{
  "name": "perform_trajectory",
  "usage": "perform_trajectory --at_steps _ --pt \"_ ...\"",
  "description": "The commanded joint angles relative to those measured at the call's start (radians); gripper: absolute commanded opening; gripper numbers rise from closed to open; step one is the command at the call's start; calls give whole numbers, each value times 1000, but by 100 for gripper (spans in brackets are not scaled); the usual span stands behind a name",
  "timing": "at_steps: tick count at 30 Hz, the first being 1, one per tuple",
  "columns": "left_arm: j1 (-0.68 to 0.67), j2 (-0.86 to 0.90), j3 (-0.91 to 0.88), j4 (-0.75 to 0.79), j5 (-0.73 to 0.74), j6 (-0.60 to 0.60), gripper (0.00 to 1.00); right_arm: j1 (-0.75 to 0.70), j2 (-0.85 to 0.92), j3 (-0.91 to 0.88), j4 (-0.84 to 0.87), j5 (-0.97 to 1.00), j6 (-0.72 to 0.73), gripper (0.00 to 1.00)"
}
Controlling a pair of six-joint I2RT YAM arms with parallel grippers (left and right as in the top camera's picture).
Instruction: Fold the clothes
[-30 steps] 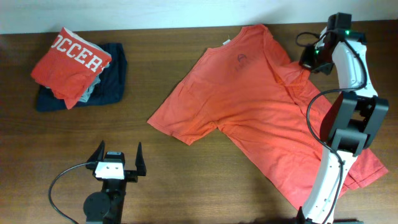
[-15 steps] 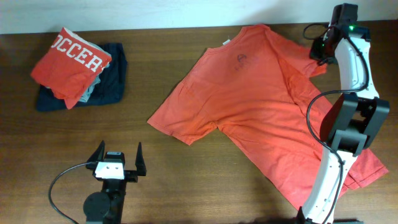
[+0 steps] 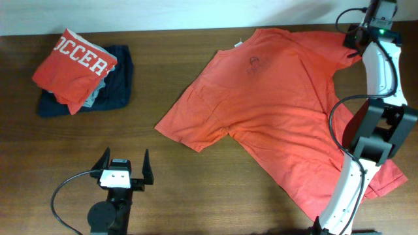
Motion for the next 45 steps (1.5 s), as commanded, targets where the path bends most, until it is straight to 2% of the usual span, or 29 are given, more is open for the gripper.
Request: perform_trajectory --at_steps 1,3,5,10,14,17,20,21,22,23,31,45 --pt "-4 -6 -2 -7 -4 16 99 -14 45 21 50 37 -3 39" --pt "-4 -6 -2 -7 -4 16 99 -24 71 21 99 56 -3 43" --pt "-4 -6 -2 -8 -4 16 99 -37 88 21 139 69 -5 52" --pt "-4 -6 -2 -8 -4 16 99 -54 72 25 138 -31 -42 54" --pt "-4 -6 -2 -8 -4 16 99 -39 8 29 53 -132 -51 55" --pt "-4 -6 -2 -7 -4 16 99 -27 -45 29 -48 -128 -37 61" --pt "-4 -6 -2 -7 -4 16 99 -38 -88 29 -147 -64 90 68" --pt "-4 -6 -2 -8 -4 16 99 -59 -106 29 -187 -66 114 83" --pt "-4 -6 -2 -7 -4 16 99 -71 -114 29 -208 -67 116 94" --pt "-4 -6 -2 -8 -4 16 99 -86 -121 29 -235 -66 116 99" --pt "-4 -6 -2 -7 -4 16 99 -174 -124 29 -444 -66 118 99" --pt "-4 -6 -2 -7 -4 16 99 -192 -124 29 -447 -66 118 99"
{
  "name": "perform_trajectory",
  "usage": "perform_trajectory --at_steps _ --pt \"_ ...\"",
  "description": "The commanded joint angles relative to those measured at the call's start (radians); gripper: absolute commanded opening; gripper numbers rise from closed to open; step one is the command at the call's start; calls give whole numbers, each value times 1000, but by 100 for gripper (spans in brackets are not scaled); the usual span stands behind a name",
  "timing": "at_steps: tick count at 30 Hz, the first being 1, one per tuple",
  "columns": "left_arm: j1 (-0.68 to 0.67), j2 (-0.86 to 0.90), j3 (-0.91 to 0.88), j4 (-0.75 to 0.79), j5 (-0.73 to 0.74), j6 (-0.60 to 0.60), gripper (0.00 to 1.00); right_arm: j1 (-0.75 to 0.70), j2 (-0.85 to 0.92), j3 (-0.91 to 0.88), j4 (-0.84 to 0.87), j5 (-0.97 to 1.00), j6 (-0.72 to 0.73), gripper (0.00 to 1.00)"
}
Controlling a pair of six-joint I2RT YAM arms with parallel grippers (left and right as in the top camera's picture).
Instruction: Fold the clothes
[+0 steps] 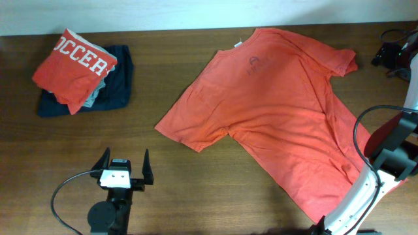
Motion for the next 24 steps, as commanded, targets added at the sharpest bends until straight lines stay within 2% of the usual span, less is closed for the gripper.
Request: perform_trajectory --at_steps 1,10,14,17,20,24 --pt "-4 -6 -2 -7 -4 16 99 5 -15 10 -1 10 12 99" --pt "-4 -6 -2 23 -40 15 99 6 -15 10 -1 10 12 99" --pt "-4 -6 7 157 53 15 100 6 -15 10 -1 10 12 99" --pt "-4 14 70 150 65 11 99 6 -15 10 -1 10 12 99" --pt "-4 125 220 41 64 13 99 6 -15 10 -1 10 12 99" --pt "-4 386 458 -60 69 32 99 6 -15 10 -1 10 12 99"
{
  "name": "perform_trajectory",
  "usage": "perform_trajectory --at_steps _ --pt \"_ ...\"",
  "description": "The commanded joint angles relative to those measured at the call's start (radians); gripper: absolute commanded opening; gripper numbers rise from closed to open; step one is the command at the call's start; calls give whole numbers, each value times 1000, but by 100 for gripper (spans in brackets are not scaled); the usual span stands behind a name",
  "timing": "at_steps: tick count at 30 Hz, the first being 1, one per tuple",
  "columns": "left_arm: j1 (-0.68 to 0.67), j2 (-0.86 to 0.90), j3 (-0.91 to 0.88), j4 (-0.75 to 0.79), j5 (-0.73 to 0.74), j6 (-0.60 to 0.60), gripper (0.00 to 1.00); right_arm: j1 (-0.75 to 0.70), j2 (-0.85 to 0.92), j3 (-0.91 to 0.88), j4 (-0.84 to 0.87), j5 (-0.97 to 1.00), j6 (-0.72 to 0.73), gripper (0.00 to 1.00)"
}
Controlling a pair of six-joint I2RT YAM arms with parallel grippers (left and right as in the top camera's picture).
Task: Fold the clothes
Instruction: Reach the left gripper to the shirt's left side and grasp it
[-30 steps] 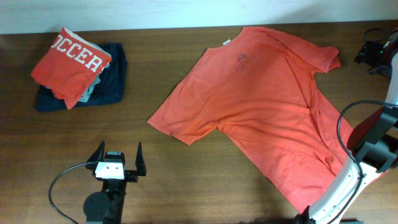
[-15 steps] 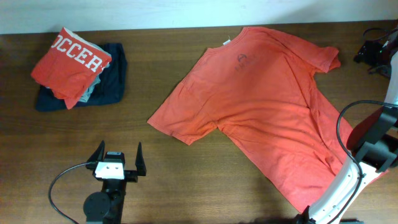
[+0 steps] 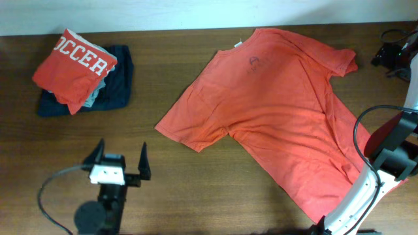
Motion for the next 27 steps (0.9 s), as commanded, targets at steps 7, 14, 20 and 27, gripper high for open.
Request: perform_trajectory --at_steps 7,14,20,27 --pt "-21 775 761 -415 70 25 100 5 -15 10 0 8 8 99" --pt "-102 1214 1119 -610 81 24 99 5 -15 10 0 9 8 99" --pt "-141 1421 1142 -532 122 25 78 5 -15 10 0 9 8 99" --pt "-193 1632 1142 -499 120 25 45 5 -15 10 0 9 8 99"
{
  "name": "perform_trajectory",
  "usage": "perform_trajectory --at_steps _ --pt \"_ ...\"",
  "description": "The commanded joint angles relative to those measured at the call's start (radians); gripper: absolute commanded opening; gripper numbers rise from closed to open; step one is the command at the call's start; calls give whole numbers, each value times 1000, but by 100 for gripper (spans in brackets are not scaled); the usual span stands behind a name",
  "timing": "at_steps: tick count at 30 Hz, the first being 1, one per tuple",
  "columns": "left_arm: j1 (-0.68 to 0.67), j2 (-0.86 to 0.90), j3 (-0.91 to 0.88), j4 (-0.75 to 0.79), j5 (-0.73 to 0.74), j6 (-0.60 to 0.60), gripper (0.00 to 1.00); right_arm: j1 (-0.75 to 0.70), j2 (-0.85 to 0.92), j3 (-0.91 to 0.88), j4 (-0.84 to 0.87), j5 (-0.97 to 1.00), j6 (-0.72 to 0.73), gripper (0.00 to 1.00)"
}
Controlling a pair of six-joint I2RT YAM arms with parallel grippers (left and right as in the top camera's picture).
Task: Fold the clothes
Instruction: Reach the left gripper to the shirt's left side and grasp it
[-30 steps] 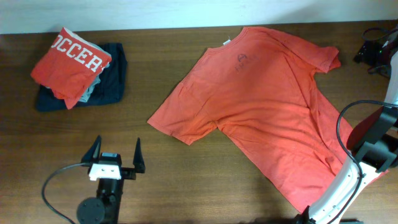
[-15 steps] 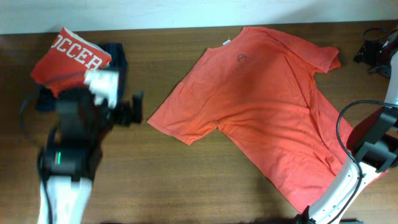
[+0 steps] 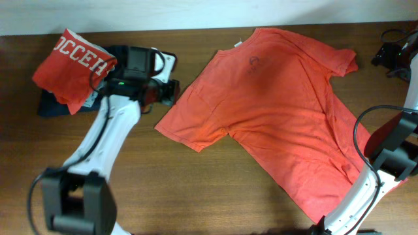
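Note:
An orange T-shirt lies spread flat and slanted over the right half of the table, collar toward the far edge. My left gripper is stretched out to the shirt's left sleeve, just beyond its far edge. From overhead I cannot make out its finger gap. My right gripper sits at the far right edge of the view, off the shirt's right sleeve, and its state is unclear.
A folded red "SOCCER" shirt rests on a folded navy garment at the far left, right beside my left arm. The right arm's white links rise over the shirt's hem. Brown wooden table.
My left arm has left its spot near the front edge and now reaches far across, its gripper by the shirt's left sleeve. The right arm and the shirt have not changed.
First my right gripper was at the shirt's right sleeve, with the left gripper parked open at the front. Then the right gripper stood at the right edge, off the sleeve. The left gripper shifted slightly, and now it is beside the left sleeve.

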Motion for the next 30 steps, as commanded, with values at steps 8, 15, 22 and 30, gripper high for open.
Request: perform_trajectory --at_steps 8,15,22,30 --pt "-26 178 17 45 -20 8 34 5 -15 10 0 9 4 99" --pt "-33 241 16 51 -19 8 20 5 -15 10 0 9 4 99" --pt "-64 266 16 63 -20 8 1 5 -15 10 0 9 4 99" --pt "-84 280 15 81 -21 8 0 5 -15 10 -1 9 4 99"
